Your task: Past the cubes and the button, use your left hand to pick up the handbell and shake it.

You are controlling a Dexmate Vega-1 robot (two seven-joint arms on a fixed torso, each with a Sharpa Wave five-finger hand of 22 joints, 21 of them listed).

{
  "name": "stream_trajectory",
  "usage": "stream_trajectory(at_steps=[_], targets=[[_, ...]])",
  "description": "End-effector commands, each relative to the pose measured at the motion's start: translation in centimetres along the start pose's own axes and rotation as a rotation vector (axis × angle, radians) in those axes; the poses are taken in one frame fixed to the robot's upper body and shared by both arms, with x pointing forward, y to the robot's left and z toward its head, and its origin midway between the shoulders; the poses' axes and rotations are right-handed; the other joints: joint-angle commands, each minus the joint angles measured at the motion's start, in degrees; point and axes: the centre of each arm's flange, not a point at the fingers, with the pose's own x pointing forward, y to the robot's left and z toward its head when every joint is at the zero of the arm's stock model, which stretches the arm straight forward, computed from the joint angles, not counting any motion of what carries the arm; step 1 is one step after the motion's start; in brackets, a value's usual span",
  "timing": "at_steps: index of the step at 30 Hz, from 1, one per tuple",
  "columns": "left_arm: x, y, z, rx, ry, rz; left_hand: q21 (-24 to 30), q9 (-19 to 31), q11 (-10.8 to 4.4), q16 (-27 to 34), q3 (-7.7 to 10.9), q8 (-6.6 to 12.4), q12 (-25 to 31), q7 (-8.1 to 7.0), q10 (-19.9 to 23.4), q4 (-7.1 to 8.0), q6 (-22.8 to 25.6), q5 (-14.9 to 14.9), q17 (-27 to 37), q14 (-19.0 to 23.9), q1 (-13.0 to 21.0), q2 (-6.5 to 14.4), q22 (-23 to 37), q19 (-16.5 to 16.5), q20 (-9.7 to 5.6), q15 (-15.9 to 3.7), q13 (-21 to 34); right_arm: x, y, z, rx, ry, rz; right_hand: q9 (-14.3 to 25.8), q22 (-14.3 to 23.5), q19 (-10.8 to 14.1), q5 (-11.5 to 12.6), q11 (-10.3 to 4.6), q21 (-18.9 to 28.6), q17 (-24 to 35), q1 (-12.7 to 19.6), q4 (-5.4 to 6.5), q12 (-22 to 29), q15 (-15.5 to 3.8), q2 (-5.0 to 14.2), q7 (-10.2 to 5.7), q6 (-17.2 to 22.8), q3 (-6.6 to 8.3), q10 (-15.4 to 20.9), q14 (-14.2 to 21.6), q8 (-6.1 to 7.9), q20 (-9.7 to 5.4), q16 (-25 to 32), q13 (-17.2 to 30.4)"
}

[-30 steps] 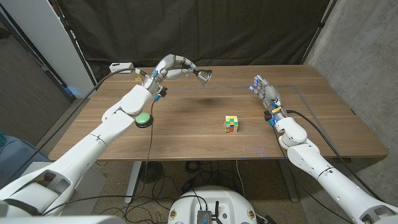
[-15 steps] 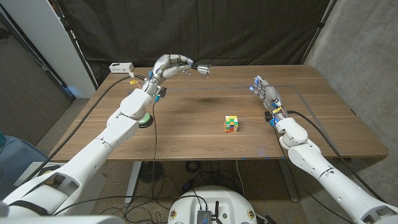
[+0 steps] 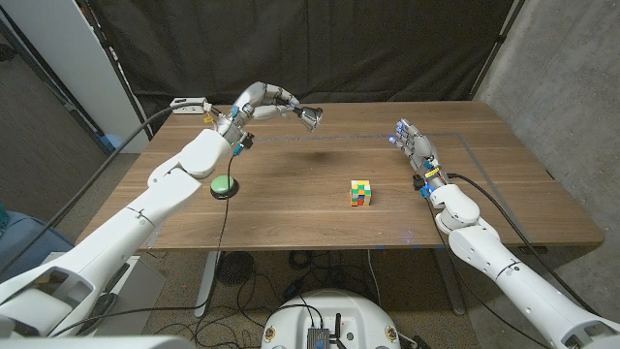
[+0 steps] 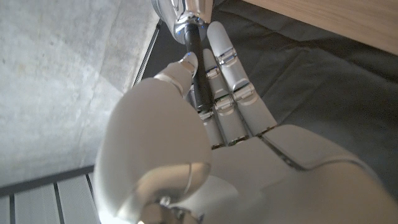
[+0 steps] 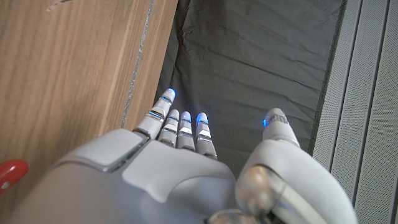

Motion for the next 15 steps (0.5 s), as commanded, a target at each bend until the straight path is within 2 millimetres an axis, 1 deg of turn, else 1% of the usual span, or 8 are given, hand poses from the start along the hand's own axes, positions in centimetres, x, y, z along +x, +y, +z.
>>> stream_trajectory(at_steps=[1,8,15], targets=[[-0.9,1.3,2.6,0.497,0.053,0.010,0.4,0.1,-0.16,0.3,0.47,0.48,0.1,0.07,0.4,-0.02,0.3,0.2,0.3,5.9,0.0,0.6,0.1,-0.2,-0.05,-5.93,0.4,0.1,0.4,-0.2,0.015,-0.012,0.001,0.3,0.2,0.5,0.2,-0.20,-0.1,0.2,0.6,0.34,0.0,0.20,0.03,0.00,0.2,-0.09,0.4,0.2,-0.23,-0.07,0.1,0.1],[-2.1,2.0,2.2,0.715,0.153,0.021,0.5,0.0,-0.34,0.4,0.52,0.54,0.0,-0.04,0.4,-0.07,0.5,0.2,0.4,6.0,0.0,0.5,0.1,-0.3,0.00,-5.97,0.7,0.4,0.7,-0.2,0.013,-0.011,0.011,0.3,0.2,0.6,0.2,0.00,-0.1,0.2,0.6,0.34,0.1,0.29,0.02,0.10,0.2,-0.12,0.5,0.3,-0.22,0.04,0.1,0.1],[-2.5,3.5,3.2,0.993,0.243,0.023,0.7,0.0,-0.44,0.5,0.57,0.47,-0.1,-0.18,0.4,-0.12,0.4,0.2,0.4,6.1,0.0,0.5,0.1,-0.3,0.00,-5.96,1.1,0.7,0.9,-0.5,0.022,-0.007,0.020,0.3,0.2,0.6,0.2,-0.11,-0.1,0.2,0.6,0.35,0.0,0.24,0.03,0.10,0.2,-0.17,0.4,0.3,-0.24,-0.04,0.1,0.1]])
